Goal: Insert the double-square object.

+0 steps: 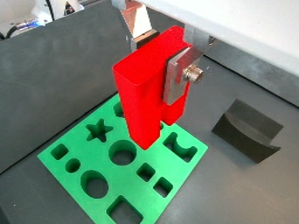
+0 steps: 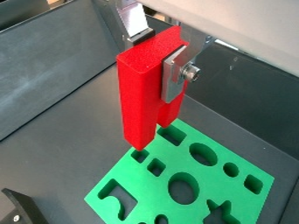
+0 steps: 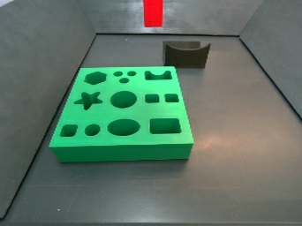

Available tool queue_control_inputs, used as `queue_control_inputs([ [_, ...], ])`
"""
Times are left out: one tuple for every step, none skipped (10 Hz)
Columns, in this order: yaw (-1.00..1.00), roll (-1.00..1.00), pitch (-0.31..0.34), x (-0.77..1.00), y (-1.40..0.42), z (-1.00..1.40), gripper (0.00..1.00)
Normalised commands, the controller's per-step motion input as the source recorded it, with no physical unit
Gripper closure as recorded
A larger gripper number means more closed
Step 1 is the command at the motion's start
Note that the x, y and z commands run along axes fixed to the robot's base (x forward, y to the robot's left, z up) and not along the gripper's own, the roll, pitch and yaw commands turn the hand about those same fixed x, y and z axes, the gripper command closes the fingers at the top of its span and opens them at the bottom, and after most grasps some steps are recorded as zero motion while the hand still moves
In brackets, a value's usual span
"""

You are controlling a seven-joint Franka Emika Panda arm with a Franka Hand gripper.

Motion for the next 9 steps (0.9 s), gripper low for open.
queue_control_inputs([
  [0.00, 0.01, 0.000, -0.04, 0.04, -0.08, 1.00],
  [0.00, 0.08, -0.204, -0.27, 0.00, -0.88, 1.00],
  [0.00, 0.03, -0.114, -0.36, 0.00, -1.00, 1.00],
  [0.00, 0.00, -0.040, -0.15, 0.00, -1.00, 1.00],
  [0.00, 0.00, -0.041, -0.05, 0.00, -1.00, 1.00],
  [0.00, -0.03, -0.030, 0.00, 0.00, -1.00, 1.00],
  [-0.07, -0.11, 0.000, -0.02, 0.00, -0.94, 1.00],
  [-0.17, -0.17, 0.000, 0.00, 0.00, -0.82, 1.00],
  [-0.22, -0.22, 0.027, 0.02, 0.08, -0.68, 1.00],
])
